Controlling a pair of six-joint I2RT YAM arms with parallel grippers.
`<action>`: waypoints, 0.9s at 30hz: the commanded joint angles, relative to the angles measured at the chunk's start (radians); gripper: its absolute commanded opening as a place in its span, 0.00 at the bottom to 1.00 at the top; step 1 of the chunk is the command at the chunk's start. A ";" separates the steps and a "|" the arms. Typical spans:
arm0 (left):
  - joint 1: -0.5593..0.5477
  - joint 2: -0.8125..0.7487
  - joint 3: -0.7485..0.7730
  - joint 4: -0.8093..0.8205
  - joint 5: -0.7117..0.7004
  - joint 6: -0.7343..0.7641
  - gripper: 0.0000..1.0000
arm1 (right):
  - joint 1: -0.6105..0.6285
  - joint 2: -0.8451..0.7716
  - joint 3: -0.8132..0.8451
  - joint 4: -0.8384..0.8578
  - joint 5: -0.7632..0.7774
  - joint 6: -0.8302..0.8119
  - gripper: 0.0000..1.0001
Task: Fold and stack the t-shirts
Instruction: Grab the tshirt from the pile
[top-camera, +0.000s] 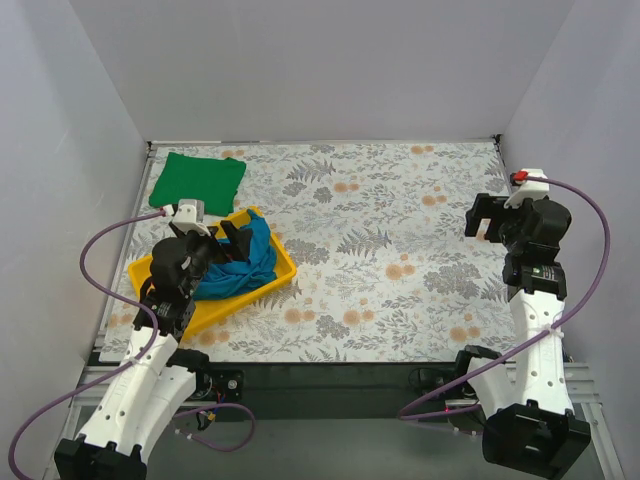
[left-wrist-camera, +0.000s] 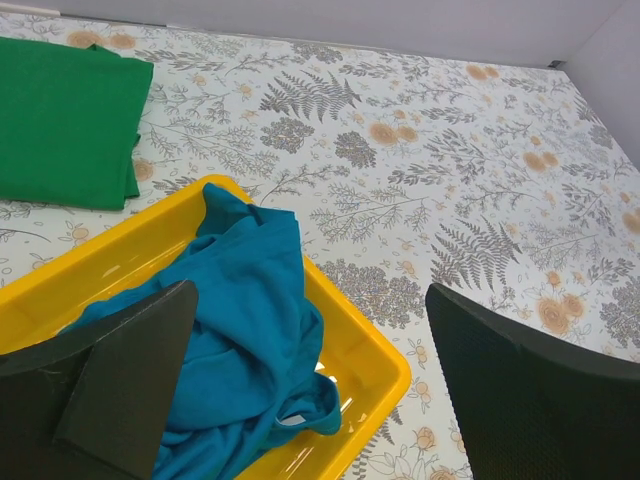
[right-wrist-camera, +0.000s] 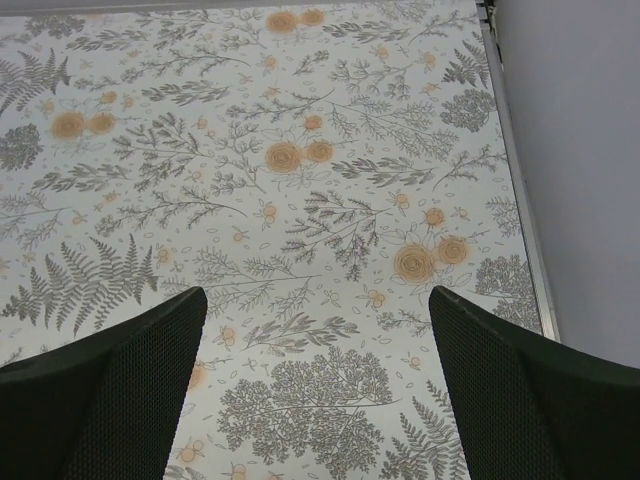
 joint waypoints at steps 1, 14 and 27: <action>-0.008 0.004 0.003 -0.006 0.001 -0.010 0.98 | -0.003 -0.025 0.029 -0.002 -0.083 -0.073 0.98; -0.008 0.121 0.187 -0.193 0.066 -0.396 0.95 | -0.032 0.004 -0.139 -0.106 -0.786 -0.522 0.98; -0.014 0.612 0.420 -0.437 0.020 -0.381 0.58 | -0.101 0.036 -0.214 -0.057 -0.890 -0.511 0.98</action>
